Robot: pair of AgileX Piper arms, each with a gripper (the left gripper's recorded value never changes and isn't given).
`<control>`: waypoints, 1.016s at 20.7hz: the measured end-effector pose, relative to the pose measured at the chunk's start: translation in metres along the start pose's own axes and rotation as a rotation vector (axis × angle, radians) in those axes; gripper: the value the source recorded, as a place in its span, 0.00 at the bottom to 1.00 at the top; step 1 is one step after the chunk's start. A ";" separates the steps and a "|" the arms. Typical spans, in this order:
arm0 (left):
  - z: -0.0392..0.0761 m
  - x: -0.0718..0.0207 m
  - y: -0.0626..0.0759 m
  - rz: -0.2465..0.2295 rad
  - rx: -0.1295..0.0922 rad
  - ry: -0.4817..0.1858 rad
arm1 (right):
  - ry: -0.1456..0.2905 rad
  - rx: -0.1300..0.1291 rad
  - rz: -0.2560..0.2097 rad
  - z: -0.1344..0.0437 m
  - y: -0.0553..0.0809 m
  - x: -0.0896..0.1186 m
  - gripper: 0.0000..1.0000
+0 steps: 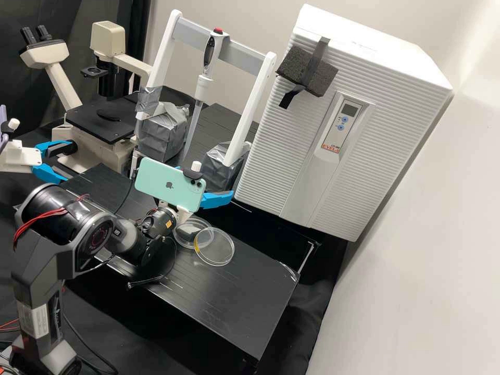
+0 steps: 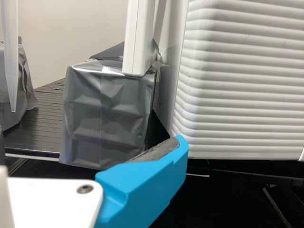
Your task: Open the bottle
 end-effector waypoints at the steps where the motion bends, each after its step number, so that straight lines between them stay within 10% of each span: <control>1: 0.000 0.0000 0.000 0.000 0.000 0.000 | 0.000 0.000 0.000 0.000 0.000 0.000 1.00; 10: 0.004 0.0019 -0.001 -0.003 0.002 -0.015 | 0.004 -0.002 0.001 -0.001 0.001 -0.005 1.00; 21: 0.006 0.0031 -0.002 -0.012 0.003 -0.020 | 0.169 0.006 -0.024 -0.032 -0.002 -0.031 1.00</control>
